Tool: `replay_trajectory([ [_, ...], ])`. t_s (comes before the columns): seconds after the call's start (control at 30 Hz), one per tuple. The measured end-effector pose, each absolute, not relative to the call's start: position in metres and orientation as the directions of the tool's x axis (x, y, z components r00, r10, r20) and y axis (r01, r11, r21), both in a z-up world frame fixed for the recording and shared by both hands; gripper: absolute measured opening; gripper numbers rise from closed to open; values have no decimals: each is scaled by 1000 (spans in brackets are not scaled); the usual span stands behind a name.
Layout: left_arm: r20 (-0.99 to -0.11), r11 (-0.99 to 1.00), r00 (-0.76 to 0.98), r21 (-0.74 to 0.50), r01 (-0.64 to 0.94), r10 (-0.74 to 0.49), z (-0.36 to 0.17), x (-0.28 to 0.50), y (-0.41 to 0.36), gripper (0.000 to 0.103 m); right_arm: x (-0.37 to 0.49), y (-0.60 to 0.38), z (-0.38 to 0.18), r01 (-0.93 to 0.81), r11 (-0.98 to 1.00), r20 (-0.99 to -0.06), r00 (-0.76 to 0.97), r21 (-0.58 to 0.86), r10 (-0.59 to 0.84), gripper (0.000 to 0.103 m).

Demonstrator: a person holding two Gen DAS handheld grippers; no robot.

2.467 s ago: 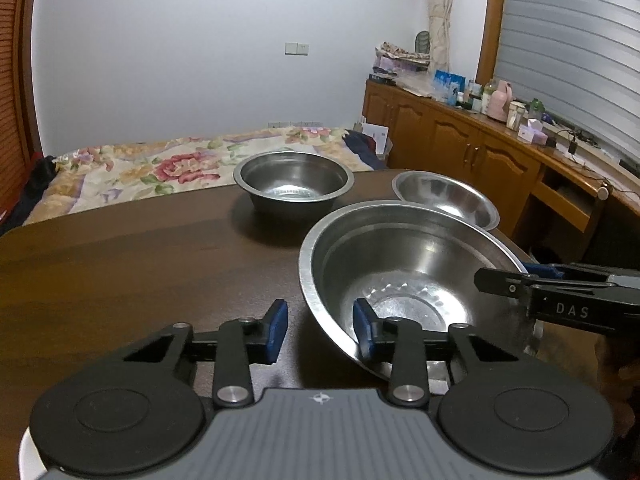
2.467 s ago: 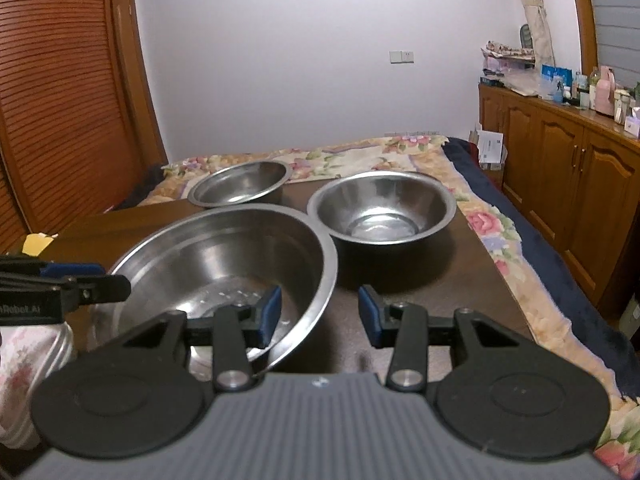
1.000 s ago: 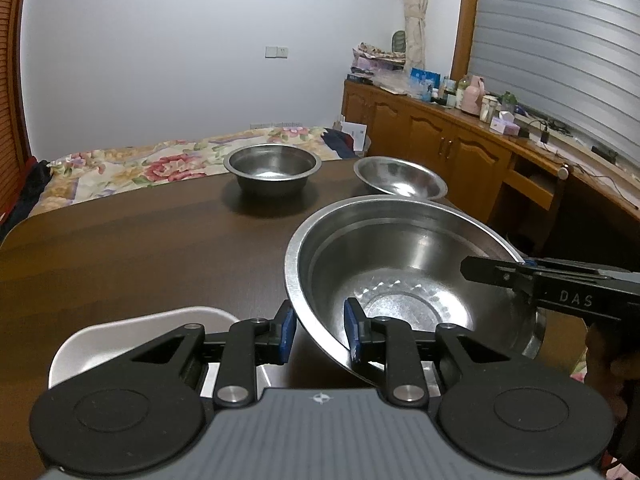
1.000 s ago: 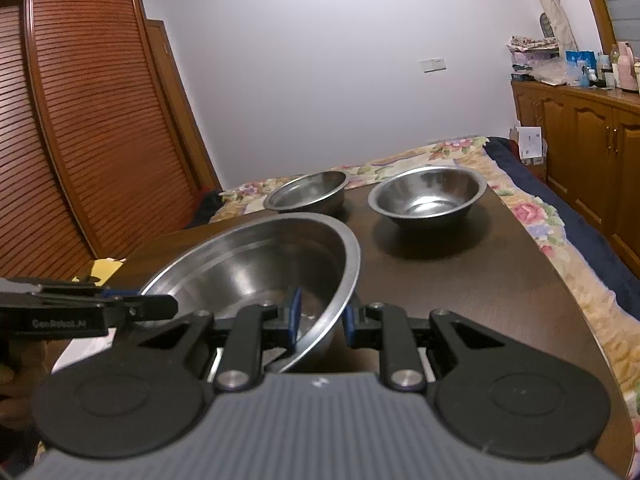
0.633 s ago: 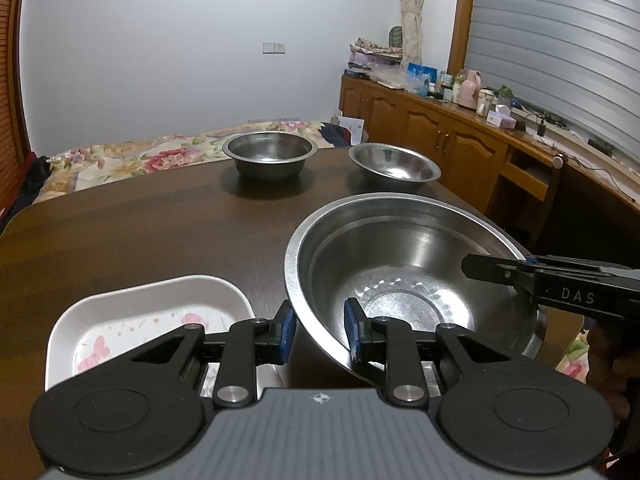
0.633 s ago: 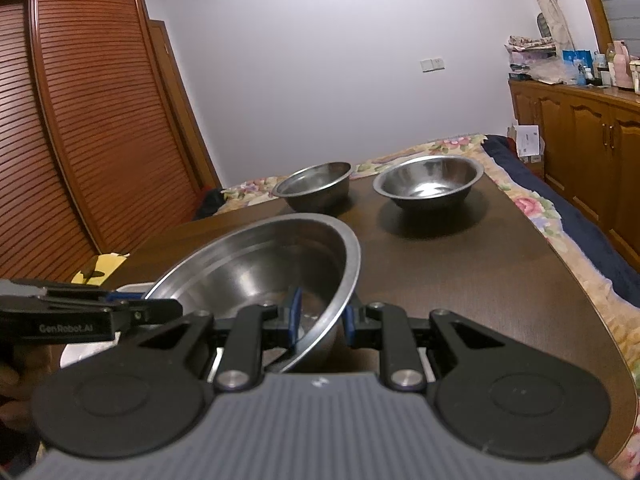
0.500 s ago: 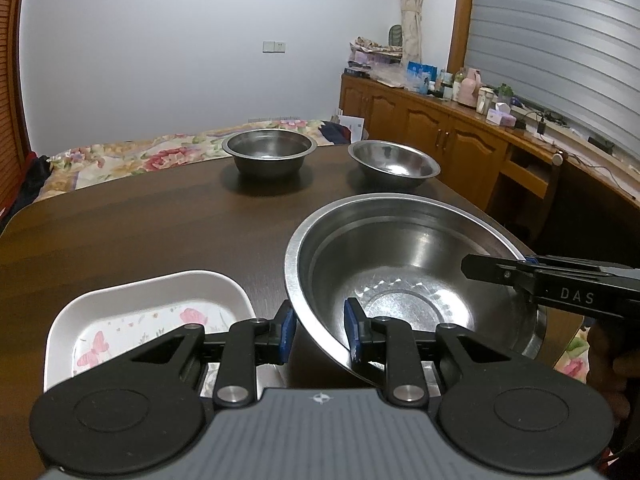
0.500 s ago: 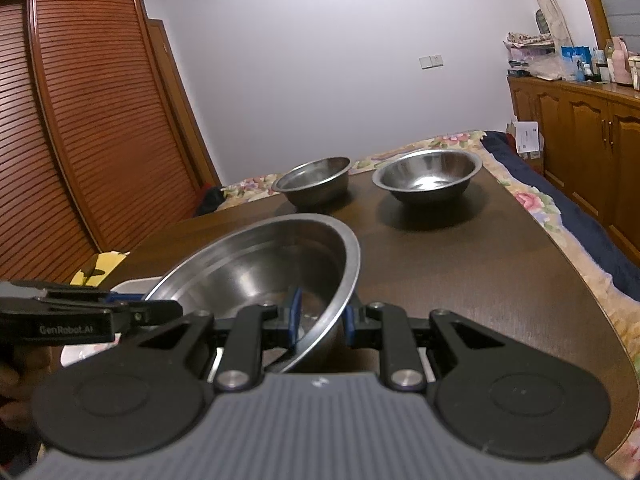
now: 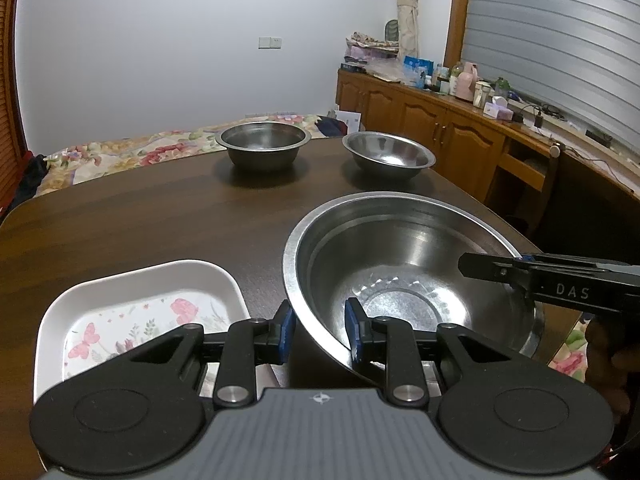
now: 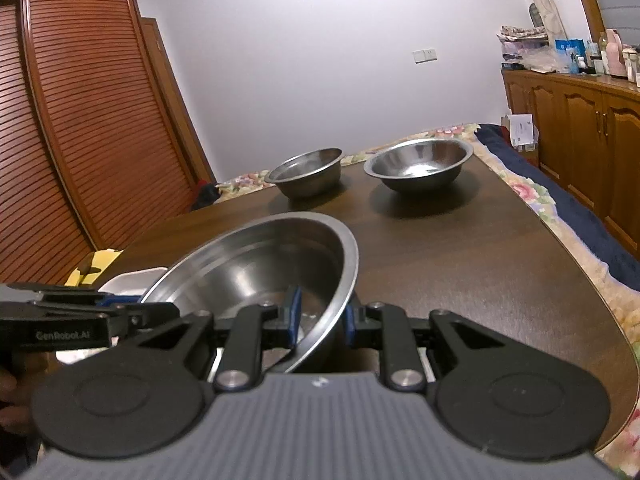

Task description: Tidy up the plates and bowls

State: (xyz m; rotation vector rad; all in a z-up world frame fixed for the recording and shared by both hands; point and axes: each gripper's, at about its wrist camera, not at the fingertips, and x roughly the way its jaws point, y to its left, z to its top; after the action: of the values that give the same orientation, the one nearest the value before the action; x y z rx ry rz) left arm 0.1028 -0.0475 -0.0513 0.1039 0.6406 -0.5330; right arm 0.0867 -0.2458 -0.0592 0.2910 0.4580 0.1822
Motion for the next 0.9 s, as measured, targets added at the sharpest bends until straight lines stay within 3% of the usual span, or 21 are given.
replay_trajectory([
  [0.33,-589,862,676,-72,502,-443,-51,102,-47,30,89,-246,-61,-107,942,-413,879,318,239,23],
  [0.63,-569,874,700,-75,480,-433,-45,104,-40,51,91,-250,-61,-101,944,-414,880,315,232,24],
  [0.77,-559,877,708,-75,474,-431,-41,104,-35,54,90,-254,-56,-93,948,-409,886,305,219,25],
  [0.9,-548,881,720,-71,468,-426,-37,104,-33,56,87,-258,-49,-89,951,-392,897,295,205,32],
])
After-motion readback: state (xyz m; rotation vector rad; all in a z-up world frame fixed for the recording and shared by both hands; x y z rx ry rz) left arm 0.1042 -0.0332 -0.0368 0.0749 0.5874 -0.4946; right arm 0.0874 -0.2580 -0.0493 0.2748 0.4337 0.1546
